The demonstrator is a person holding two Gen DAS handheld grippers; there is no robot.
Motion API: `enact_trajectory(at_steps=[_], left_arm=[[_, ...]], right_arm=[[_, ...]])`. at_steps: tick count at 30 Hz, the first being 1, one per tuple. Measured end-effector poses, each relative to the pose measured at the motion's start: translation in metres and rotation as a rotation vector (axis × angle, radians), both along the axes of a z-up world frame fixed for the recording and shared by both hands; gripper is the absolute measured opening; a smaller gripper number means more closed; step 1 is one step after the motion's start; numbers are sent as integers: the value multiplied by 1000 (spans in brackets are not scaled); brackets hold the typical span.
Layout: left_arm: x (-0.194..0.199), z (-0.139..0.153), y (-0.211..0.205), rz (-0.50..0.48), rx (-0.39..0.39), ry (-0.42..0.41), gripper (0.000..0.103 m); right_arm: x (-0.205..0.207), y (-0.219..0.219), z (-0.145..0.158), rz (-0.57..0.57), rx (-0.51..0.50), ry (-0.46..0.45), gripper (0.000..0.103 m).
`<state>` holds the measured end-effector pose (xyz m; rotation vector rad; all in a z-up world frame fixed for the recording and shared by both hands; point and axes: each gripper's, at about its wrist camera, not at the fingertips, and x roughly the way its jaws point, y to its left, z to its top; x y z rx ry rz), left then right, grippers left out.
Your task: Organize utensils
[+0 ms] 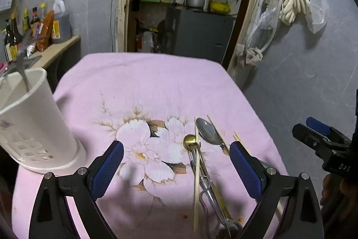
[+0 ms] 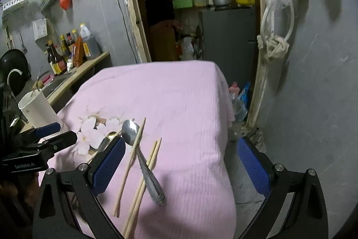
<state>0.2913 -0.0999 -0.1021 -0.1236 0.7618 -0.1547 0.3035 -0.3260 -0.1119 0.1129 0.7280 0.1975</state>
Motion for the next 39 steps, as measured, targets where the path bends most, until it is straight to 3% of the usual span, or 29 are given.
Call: enact_trajectory(at_steps=[7, 9, 11, 23, 30, 35, 39], left_arm=[[16, -17, -6, -33, -27, 63, 90], [19, -21, -10, -47, -31, 85, 84], [23, -23, -12, -58, -38, 104, 79], [42, -42, -14, -55, -124, 221, 39], [52, -52, -10, -21, -223, 293, 26], [57, -54, -11, -14, -252, 318, 15], [56, -49, -12, -16, -251, 306, 14]], right_arm=[[23, 6, -28, 21, 64, 107, 97], [29, 9, -37, 32, 75, 143, 90], [34, 14, -43, 42, 71, 171, 70], [47, 44, -58, 127, 74, 256, 27], [55, 52, -60, 128, 74, 292, 25], [60, 57, -59, 100, 45, 320, 12], [61, 57, -61, 99, 82, 343, 9]])
